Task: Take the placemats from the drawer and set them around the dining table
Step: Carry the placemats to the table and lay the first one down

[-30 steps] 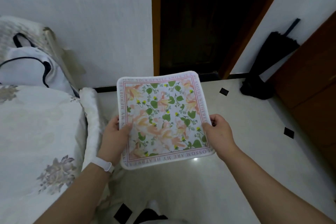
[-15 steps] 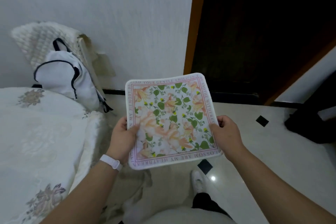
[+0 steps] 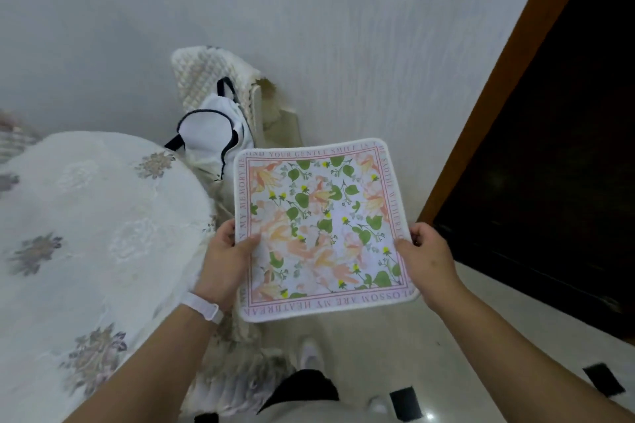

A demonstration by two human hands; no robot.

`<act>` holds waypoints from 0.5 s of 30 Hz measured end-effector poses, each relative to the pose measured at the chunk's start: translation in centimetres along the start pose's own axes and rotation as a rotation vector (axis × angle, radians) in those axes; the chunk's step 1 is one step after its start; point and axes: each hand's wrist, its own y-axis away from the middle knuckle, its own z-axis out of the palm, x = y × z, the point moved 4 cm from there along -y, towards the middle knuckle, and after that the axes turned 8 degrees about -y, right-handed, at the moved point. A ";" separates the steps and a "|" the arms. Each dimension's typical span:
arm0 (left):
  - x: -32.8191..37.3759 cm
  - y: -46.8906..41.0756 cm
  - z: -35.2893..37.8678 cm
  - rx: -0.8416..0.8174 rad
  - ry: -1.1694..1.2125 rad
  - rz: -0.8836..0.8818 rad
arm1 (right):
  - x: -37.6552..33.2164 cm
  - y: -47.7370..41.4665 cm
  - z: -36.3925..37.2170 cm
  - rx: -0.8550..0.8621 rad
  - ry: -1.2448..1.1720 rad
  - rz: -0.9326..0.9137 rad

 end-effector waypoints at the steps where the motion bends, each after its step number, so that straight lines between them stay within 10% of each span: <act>1: 0.3 -0.8 -0.3 0.031 -0.004 -0.001 | -0.5 -1.2 0.9 -0.021 -0.002 0.000; 15: 4.8 -20.6 -5.1 0.183 0.143 -0.025 | -12.0 -18.7 15.7 -0.152 0.153 -0.066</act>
